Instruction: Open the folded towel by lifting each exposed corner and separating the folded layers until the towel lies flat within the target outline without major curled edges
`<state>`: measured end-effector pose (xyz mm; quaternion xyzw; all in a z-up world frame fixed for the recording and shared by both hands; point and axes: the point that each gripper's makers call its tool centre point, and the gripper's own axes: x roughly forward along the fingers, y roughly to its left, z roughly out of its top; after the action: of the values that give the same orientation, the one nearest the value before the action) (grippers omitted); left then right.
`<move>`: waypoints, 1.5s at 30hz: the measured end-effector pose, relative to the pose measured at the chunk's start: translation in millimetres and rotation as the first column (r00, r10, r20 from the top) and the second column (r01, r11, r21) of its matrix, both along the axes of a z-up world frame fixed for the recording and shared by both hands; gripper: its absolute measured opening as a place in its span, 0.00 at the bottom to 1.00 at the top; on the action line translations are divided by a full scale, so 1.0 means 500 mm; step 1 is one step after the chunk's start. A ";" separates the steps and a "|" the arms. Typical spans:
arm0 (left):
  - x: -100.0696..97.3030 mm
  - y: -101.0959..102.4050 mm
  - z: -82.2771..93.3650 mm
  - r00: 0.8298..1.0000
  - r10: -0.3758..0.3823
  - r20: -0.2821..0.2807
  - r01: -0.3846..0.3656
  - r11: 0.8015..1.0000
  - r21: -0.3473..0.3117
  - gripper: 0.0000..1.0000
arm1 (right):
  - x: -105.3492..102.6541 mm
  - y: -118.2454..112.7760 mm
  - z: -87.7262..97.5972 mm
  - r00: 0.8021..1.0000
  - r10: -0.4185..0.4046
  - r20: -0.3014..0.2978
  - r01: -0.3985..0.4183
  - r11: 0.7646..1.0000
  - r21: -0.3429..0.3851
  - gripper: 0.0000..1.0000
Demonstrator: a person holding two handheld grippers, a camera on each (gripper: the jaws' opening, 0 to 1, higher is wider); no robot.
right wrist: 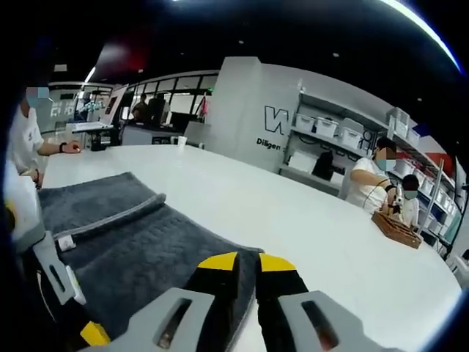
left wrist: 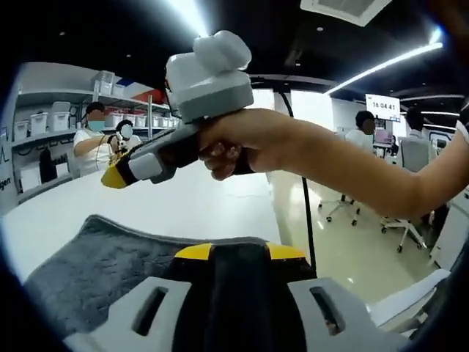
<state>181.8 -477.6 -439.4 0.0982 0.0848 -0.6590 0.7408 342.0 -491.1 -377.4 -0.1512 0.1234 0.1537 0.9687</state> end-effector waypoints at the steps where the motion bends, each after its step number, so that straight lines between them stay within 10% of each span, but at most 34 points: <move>1: -0.003 -0.005 -0.005 1.000 -0.005 0.004 0.005 1.000 0.004 0.24 | 0.004 0.001 0.001 1.000 0.001 0.001 -0.001 1.000 -0.003 0.02; 21: -0.034 -0.037 -0.067 0.978 -0.113 0.176 0.083 0.981 0.173 0.09 | 0.104 0.003 -0.092 0.995 0.031 -0.090 -0.032 0.999 -0.007 0.00; 45: -0.042 -0.037 -0.076 0.969 -0.144 0.201 0.103 0.974 0.204 0.00 | 0.145 -0.027 -0.190 0.981 -0.028 -0.191 0.035 0.999 0.036 0.00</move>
<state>160.7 -496.0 -477.6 0.2446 0.0613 -0.6785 0.6900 414.3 -504.6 -472.7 -0.1149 0.2149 0.1546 0.9574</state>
